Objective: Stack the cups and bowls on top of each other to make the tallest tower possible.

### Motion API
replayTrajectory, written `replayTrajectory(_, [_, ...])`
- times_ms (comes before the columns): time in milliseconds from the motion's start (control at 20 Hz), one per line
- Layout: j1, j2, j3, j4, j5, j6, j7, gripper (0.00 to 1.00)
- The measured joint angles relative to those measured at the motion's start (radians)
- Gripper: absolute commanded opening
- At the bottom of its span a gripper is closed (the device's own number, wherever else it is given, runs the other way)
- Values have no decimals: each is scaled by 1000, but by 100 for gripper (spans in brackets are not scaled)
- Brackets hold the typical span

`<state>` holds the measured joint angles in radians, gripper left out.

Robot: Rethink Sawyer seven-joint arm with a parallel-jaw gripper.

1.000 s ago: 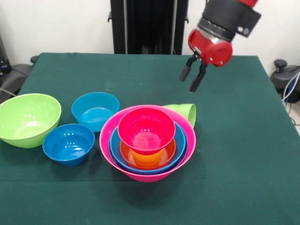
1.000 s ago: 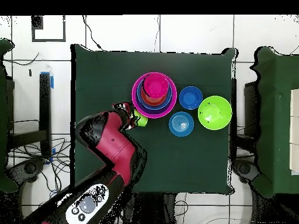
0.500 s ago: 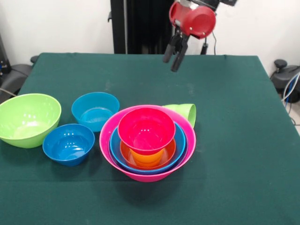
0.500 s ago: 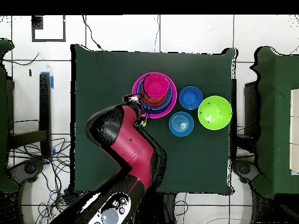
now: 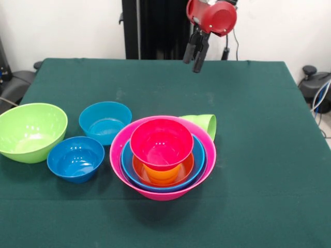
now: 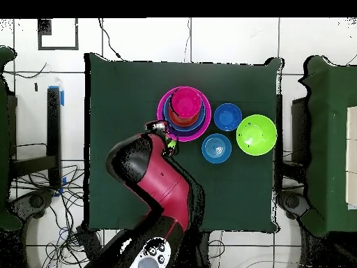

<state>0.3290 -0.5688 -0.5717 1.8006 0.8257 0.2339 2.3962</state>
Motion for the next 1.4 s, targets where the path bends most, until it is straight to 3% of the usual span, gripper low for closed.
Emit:
replayTrajectory(400, [-61,-59,103,54,-72,-6,0,100])
replayTrajectory(650, [-77,-54,116,58,-116,-23,0,100])
replayTrajectory(1100, [59,1,15,32,-143,-22,0,100])
replayTrajectory(1400, [155,87,-58,-31,-128,3,19,100])
